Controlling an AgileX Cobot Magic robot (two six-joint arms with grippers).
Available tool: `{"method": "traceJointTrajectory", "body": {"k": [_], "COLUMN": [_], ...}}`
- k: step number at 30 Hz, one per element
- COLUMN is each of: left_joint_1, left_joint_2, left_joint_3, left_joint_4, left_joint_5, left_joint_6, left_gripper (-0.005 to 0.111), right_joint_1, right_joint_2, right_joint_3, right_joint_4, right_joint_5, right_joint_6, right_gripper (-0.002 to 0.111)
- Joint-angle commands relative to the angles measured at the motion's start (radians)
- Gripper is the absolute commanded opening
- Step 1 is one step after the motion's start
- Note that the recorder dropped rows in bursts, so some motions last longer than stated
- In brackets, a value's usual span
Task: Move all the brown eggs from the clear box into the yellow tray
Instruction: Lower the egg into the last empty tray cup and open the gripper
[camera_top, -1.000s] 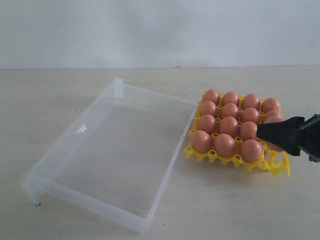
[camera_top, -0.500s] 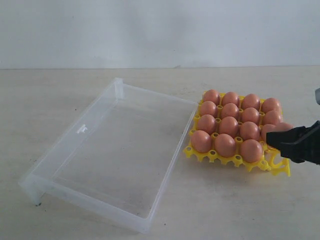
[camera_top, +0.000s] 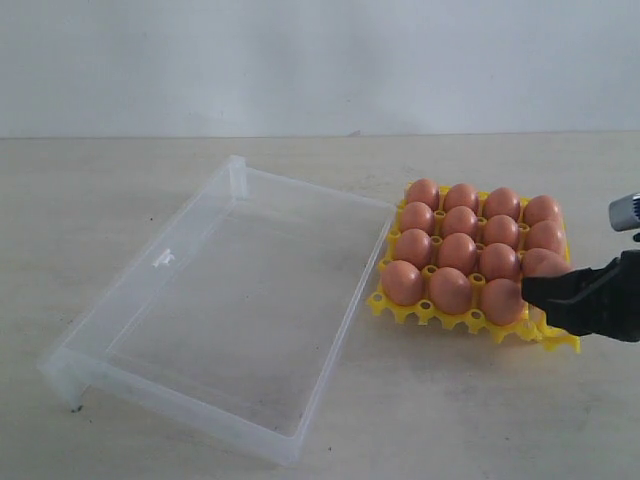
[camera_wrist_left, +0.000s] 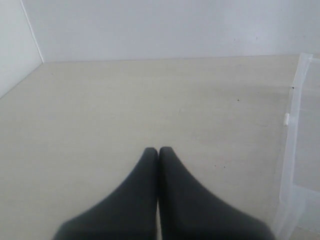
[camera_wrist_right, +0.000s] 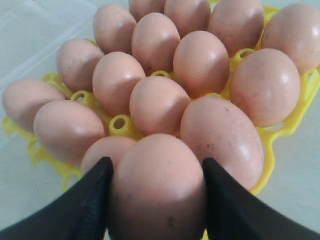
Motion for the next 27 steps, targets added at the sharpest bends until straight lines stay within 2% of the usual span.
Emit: {"method": "traceJointTrajectory", "body": {"k": [1,5,11,16,18,23,27], "left_joint_1": [-0.003,-0.003,-0.003,-0.003,-0.003,-0.003,-0.003], "left_joint_2": [0.003,0.003,0.003,0.003,0.003,0.003,0.003], "left_joint_3": [-0.004,-0.004,-0.004,-0.004,-0.004,-0.004,-0.004], "left_joint_4": [0.004,0.004,0.004,0.004,0.004,0.004,0.004], "left_joint_5": [-0.001,-0.001,-0.001,-0.001,-0.001,-0.001,-0.001], "left_joint_6": [0.002,0.002,0.002,0.002,0.002,0.002,0.002], "left_gripper": [-0.004,-0.004,-0.004,-0.004,-0.004,-0.004,-0.004], "right_joint_1": [-0.006,-0.006,-0.006,-0.006,-0.006,-0.006,-0.006], "right_joint_2": [0.001,0.012,0.046,0.044,0.044,0.044,0.044], "right_joint_3": [0.000,0.000,0.000,0.000,0.000,0.000,0.000], "right_joint_4": [0.018,0.018,0.021,0.045,0.045,0.042,0.042], "right_joint_5": [-0.006,-0.003,-0.040,-0.064,-0.055,-0.043,-0.040], "right_joint_6": [-0.011,-0.007,-0.007,-0.011,-0.011,-0.005,-0.005], "right_gripper": [0.000,0.004,0.020,0.028,0.034,0.059,0.062]}}
